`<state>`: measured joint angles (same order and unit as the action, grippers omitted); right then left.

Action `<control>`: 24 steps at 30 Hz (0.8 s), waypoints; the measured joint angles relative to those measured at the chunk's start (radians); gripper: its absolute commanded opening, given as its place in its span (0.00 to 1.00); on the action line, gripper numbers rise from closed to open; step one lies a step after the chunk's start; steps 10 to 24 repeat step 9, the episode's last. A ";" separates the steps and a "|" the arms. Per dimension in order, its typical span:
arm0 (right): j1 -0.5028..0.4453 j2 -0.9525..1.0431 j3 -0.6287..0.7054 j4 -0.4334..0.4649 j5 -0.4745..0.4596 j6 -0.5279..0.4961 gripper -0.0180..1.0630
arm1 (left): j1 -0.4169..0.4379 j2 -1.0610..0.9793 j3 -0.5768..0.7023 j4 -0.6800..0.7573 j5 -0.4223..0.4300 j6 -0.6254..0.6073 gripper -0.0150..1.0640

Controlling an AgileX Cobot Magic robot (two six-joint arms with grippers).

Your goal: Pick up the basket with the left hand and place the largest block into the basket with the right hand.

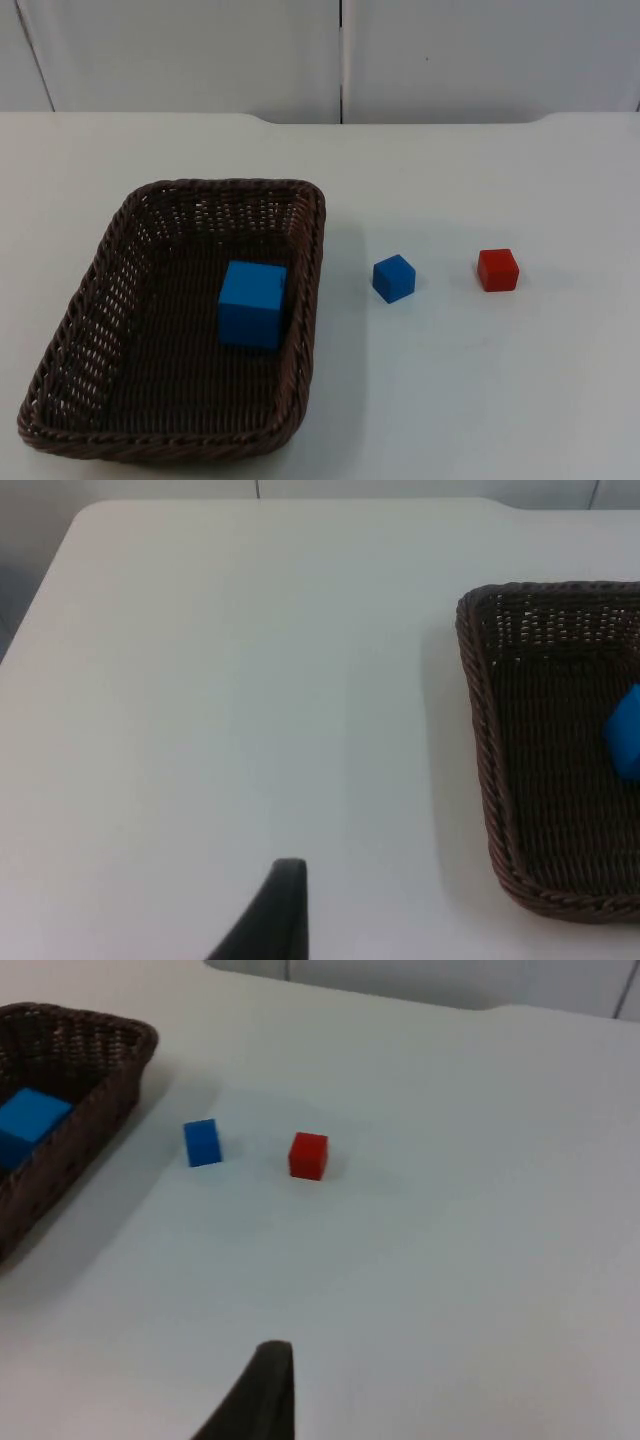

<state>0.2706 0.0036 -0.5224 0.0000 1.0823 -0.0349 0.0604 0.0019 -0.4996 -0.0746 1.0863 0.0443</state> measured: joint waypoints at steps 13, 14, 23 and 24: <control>-0.176 0.000 0.000 0.000 0.000 0.000 0.99 | 0.000 0.000 0.000 0.000 0.000 0.000 0.99; -0.176 0.000 0.000 0.000 0.000 0.000 0.99 | 0.000 0.000 0.000 0.000 0.000 0.000 0.99; -0.176 0.000 0.000 0.000 0.000 0.000 0.99 | 0.000 0.000 0.000 0.000 0.000 0.000 0.99; -0.176 0.000 0.000 0.000 0.000 0.000 0.99 | 0.000 0.000 0.000 0.000 0.000 0.000 0.99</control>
